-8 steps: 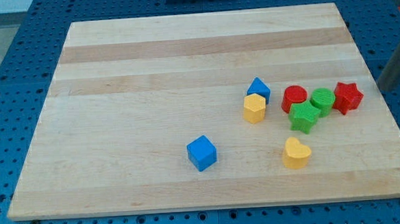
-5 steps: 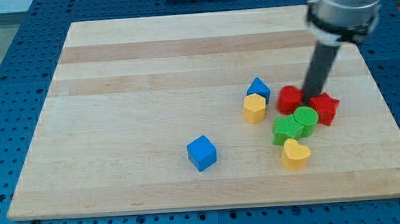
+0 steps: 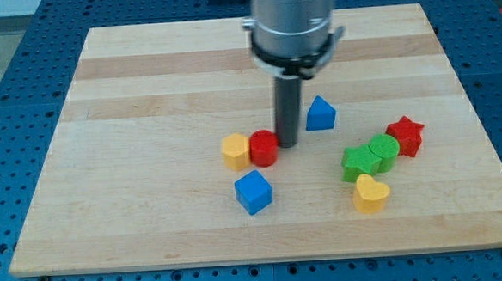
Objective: Move the red circle into the yellow hexagon
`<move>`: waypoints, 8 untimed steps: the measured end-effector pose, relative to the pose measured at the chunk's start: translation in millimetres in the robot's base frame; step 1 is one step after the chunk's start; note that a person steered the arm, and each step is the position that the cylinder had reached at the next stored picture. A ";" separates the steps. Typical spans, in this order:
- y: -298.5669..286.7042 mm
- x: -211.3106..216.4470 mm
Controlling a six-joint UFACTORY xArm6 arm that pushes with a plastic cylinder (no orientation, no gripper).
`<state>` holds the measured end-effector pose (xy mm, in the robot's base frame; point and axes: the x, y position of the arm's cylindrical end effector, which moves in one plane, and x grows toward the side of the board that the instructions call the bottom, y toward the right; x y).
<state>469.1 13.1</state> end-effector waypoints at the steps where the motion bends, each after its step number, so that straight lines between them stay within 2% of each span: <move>1: -3.4 0.0; 5: 1.9 12.1; 6: 27.4 61.0; 7: 32.1 91.3; 8: 32.1 91.3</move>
